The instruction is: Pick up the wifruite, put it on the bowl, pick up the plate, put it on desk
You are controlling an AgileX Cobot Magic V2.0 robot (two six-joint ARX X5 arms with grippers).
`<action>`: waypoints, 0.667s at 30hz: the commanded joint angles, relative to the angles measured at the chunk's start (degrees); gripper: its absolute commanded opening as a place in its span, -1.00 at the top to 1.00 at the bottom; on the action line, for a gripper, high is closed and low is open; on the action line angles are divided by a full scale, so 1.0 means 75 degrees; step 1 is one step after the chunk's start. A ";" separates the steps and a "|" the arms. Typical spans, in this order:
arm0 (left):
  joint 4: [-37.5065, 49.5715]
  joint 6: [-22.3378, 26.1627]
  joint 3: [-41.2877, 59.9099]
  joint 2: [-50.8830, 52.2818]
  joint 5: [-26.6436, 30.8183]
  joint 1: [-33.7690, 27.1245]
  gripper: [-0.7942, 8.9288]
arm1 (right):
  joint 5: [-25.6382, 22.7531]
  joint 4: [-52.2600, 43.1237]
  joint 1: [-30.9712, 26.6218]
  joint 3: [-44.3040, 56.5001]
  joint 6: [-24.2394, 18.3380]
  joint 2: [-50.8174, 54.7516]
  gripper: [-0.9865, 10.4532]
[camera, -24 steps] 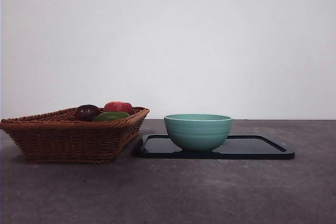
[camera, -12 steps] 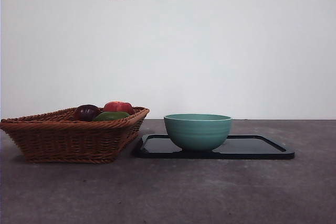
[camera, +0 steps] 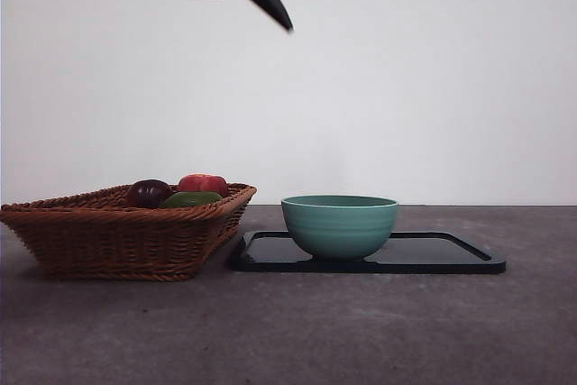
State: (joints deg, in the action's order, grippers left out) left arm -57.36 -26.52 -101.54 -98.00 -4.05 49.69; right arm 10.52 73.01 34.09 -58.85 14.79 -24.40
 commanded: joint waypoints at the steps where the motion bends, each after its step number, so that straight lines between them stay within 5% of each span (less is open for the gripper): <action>1: -0.0233 0.0443 -0.0924 -0.0860 -0.0009 -0.0099 -0.25 | -0.0009 -0.0128 0.0052 -0.0099 -0.0178 -0.0020 -0.14; 11: -0.1116 0.0764 -0.3818 -0.3585 -0.0003 -0.0659 -0.22 | -0.0090 -0.0146 0.0052 -0.0099 -0.0233 -0.0020 -0.14; 20: -0.1215 0.1093 -0.4182 -0.4619 0.0017 -0.0938 -0.17 | -0.0216 -0.0143 0.0052 -0.0099 -0.0233 -0.0020 -0.14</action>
State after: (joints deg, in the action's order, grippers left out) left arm -66.52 -19.75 -130.98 -131.13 -4.03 42.41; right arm 9.02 72.60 34.09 -58.85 13.63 -24.40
